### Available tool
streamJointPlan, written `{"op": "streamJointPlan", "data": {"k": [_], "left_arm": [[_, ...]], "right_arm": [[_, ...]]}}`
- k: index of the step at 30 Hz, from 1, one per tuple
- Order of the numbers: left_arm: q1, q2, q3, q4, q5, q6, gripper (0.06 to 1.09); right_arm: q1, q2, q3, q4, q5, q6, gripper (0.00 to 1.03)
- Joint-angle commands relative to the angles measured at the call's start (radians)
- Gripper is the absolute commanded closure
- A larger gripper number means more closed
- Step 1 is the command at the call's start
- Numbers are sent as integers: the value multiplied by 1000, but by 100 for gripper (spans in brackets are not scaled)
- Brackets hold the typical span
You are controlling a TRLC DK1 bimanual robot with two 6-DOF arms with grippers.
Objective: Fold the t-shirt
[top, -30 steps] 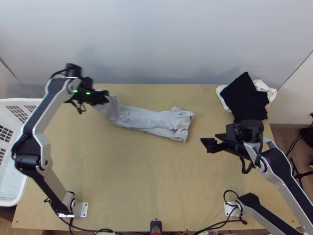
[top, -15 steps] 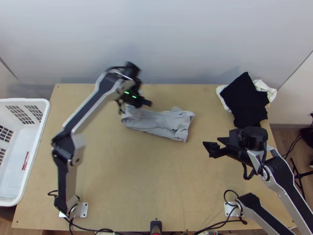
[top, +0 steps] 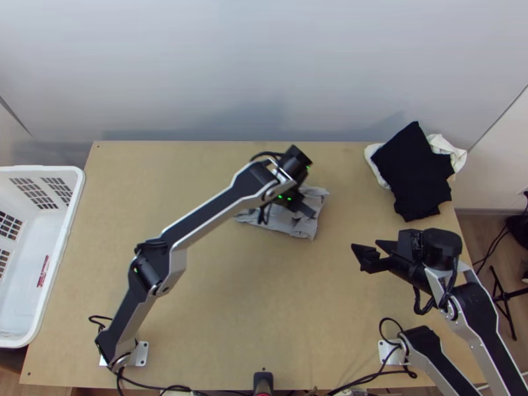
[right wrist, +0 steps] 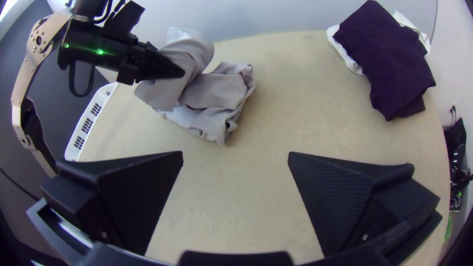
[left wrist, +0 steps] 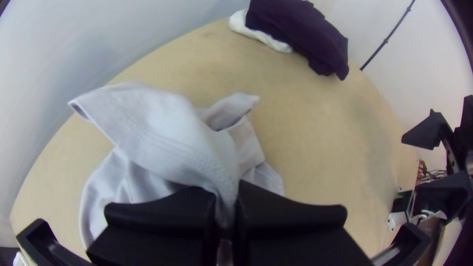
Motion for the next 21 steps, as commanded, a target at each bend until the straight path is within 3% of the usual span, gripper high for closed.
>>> {"op": "streamJointPlan", "data": {"k": [1,10,11,13,21], "left_arm": [[-85,50,8,142,-9,-20,105],[-107,123,8,282,-6,-94,102],[-105,129,8,306,-6,-112,81],[-107,127,8,341,-9,-141,9],[-96,-48,12,421,7,-227,10]], "right_arm": [[-21,-31,-35,25,-2,11,4],[-43,-30,-35,40,-2,20,4],[-45,-30,-38,40,-2,20,4],[-49,-31,-44,42,-2,20,4],[-48,-34,-95,79,-3,20,4]]}}
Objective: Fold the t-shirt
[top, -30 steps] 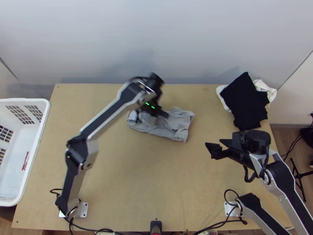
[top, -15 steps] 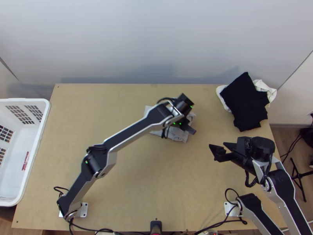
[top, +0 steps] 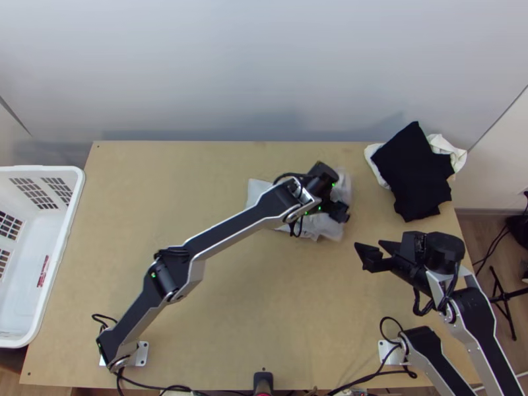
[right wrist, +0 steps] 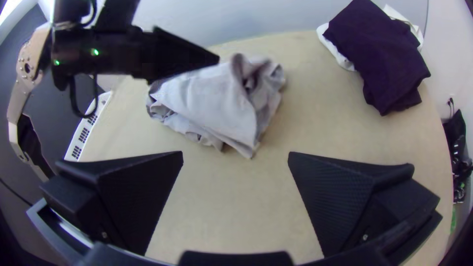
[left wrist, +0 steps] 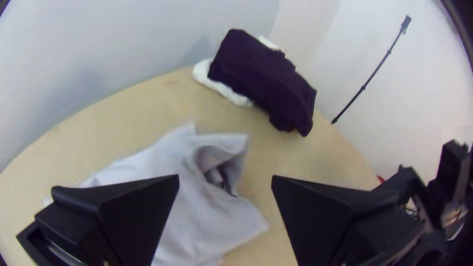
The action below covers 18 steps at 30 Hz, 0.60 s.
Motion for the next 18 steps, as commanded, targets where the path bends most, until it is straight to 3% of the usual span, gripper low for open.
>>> {"op": "streamJointPlan", "data": {"k": [1,5,8,11,18], "left_arm": [[5,-137,3,74,15,-56,10],[28,-209,-11,13,16,-36,10],[68,-263,-60,-73,16,15,10],[121,-335,-119,-134,12,90,10],[259,-433,-141,-311,-7,134,10]], "right_arm": [[-2,1,-49,41,0,2,4],[-11,16,-92,136,3,54,4],[-97,65,-115,217,-6,129,4],[-101,179,-112,273,-40,144,4],[-68,467,-66,449,-132,192,4]]}}
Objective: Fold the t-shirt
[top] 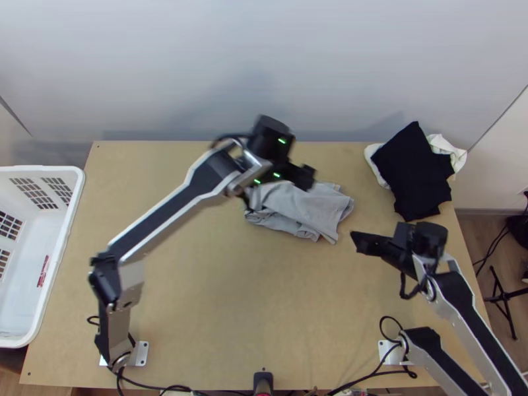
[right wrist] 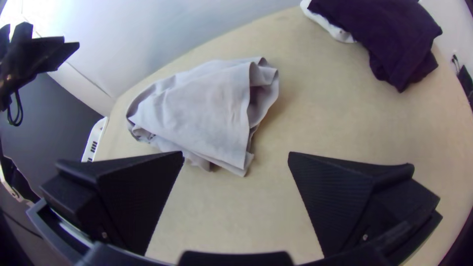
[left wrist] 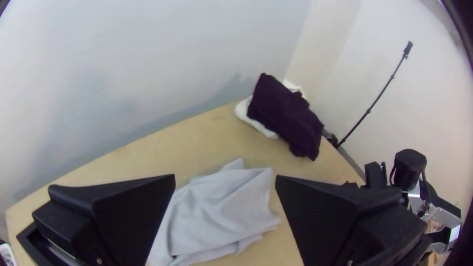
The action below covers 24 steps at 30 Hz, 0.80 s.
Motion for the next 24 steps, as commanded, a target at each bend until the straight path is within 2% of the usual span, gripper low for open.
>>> {"op": "streamJointPlan", "data": {"k": [1,3,9,24], "left_arm": [[116,-119,-43,-166,-23,53,10],[126,-172,-94,-174,-46,64,10],[162,-274,-209,-170,-120,67,10],[339,-517,-429,-160,-128,58,10]], "right_arm": [[7,280,54,149,-103,52,4],[33,374,103,155,-135,55,4],[130,564,229,158,-149,55,4],[283,869,447,181,-147,62,4]]}}
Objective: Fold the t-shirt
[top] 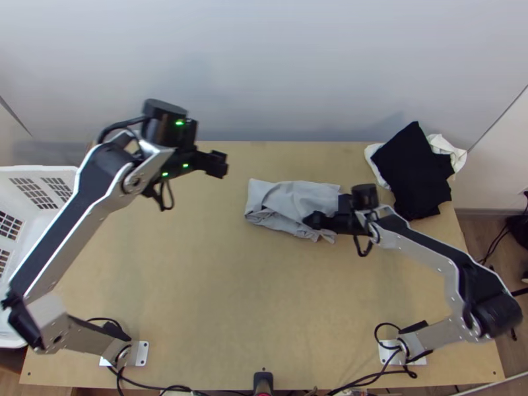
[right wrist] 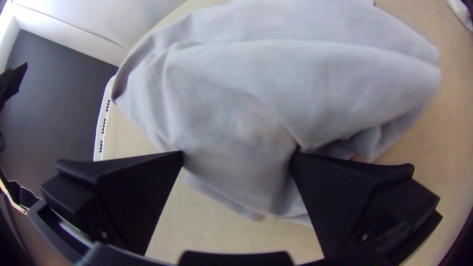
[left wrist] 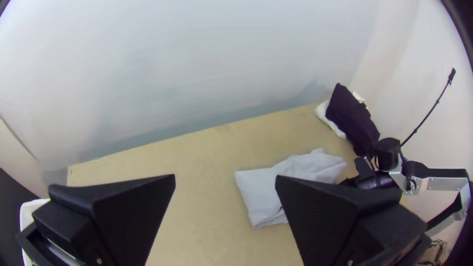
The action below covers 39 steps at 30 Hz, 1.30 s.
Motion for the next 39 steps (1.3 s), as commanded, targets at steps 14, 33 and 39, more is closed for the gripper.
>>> {"op": "streamJointPlan", "data": {"k": [14,33,39], "left_arm": [[186,-465,-539,94,-4,6,10],[299,-548,-731,129,-3,40,10],[318,-599,-788,148,-4,40,10]], "right_arm": [[144,210,208,-2,174,-194,100],[-90,-102,358,-86,329,-414,100],[-174,-79,461,-86,329,-492,100]]}}
